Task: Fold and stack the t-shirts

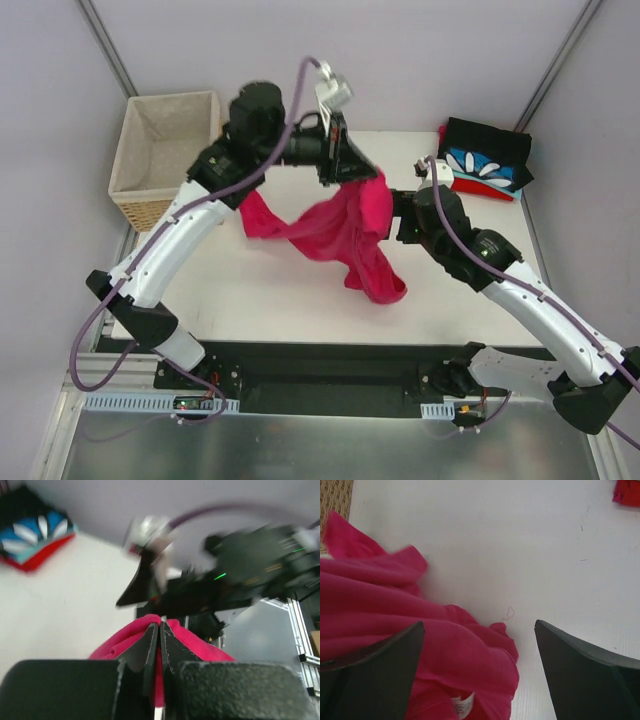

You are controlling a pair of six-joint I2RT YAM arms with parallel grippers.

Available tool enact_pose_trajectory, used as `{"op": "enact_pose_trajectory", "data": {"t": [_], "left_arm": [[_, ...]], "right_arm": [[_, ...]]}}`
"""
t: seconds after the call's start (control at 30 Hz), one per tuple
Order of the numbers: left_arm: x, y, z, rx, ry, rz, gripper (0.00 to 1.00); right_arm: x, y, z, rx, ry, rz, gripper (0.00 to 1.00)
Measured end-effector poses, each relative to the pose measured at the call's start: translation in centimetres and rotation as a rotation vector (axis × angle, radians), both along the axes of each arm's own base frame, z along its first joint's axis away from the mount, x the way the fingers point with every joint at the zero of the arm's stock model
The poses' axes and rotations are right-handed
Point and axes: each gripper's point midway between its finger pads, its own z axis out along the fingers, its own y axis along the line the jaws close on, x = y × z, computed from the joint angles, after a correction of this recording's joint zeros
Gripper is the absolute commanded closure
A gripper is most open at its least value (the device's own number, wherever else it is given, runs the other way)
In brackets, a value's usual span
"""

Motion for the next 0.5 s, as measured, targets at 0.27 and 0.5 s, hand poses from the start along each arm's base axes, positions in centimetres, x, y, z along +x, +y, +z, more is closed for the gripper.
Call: {"op": "enact_pose_trajectory", "data": {"t": [0.27,0.5], "left_arm": [[5.1,-0.6,-24.6,0.353,0.363,0.209,0.01],[13.2,7.5,-24.0,0.355,0.361,0.563,0.01]], "right_arm": [[-0.1,-0.8,-0.5,-0.035,0.008,-0.016,0.03],[-0.1,-0.8,-0.6,-0.038,0.007,-0.017,0.04]]}}
